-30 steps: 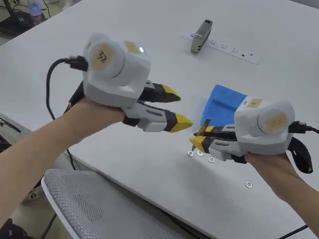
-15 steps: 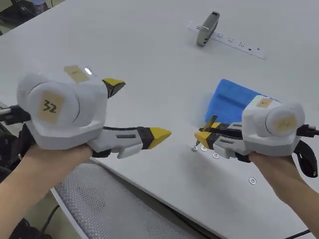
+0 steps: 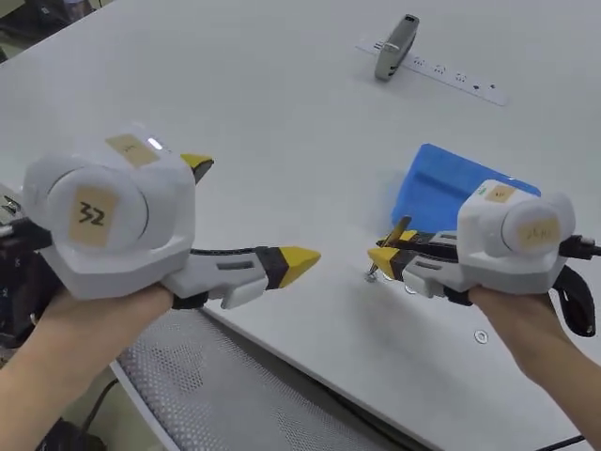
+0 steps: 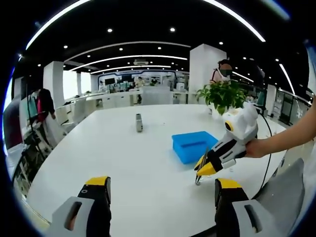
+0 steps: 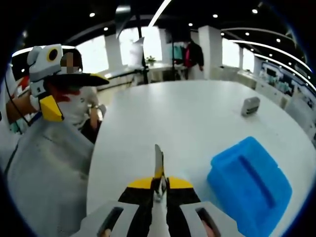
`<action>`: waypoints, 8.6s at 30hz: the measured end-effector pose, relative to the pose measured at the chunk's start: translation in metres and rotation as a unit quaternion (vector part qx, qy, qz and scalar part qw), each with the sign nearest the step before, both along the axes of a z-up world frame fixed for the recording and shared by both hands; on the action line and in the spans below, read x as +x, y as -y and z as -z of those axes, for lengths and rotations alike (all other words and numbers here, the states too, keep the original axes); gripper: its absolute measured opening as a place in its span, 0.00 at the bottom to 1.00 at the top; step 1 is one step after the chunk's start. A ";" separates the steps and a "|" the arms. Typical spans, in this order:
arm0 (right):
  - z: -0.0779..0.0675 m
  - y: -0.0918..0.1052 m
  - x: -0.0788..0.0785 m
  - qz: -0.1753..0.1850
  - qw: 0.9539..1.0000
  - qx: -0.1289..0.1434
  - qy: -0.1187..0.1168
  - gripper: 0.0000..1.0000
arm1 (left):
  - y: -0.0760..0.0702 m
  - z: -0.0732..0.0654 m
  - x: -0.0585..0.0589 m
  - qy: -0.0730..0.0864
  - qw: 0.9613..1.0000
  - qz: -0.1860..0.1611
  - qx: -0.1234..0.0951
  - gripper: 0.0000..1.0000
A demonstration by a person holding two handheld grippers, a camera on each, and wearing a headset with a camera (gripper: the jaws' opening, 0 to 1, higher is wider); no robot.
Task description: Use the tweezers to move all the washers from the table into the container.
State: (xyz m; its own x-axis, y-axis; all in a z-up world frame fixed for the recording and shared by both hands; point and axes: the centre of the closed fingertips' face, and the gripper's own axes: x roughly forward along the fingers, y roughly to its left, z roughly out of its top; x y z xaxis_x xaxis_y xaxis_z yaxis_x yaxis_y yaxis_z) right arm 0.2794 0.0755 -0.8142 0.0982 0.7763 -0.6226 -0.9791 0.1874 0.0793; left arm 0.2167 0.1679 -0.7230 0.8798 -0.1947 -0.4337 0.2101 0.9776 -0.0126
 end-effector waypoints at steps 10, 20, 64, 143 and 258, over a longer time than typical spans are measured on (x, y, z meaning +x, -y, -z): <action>0.002 0.004 0.001 0.005 1.000 -0.005 0.005 0.05 | -0.001 0.003 -0.003 -0.005 1.000 0.002 0.021 0.87; 0.004 0.004 0.002 0.001 1.000 -0.011 0.015 0.04 | 0.001 0.003 -0.002 -0.005 1.000 0.003 0.020 0.86; -0.064 0.005 0.032 0.037 0.998 0.031 0.026 0.03 | -0.008 0.002 0.004 0.006 0.999 -0.018 0.047 0.96; -0.017 0.014 0.127 0.148 0.988 0.024 0.030 0.04 | -0.023 0.001 0.006 -0.013 0.998 -0.057 0.037 0.92; -0.015 0.021 0.022 0.090 0.996 0.011 0.022 0.03 | 0.008 -0.002 -0.011 -0.028 0.999 -0.003 0.039 0.94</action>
State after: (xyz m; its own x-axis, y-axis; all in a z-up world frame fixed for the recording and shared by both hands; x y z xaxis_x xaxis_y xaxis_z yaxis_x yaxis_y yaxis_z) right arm 0.3018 0.0544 -0.7994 0.2641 0.7576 -0.5969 -0.9325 0.3587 0.0426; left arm 0.2058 0.1595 -0.7206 0.8550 -0.1532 -0.4954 0.2054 0.9773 0.0523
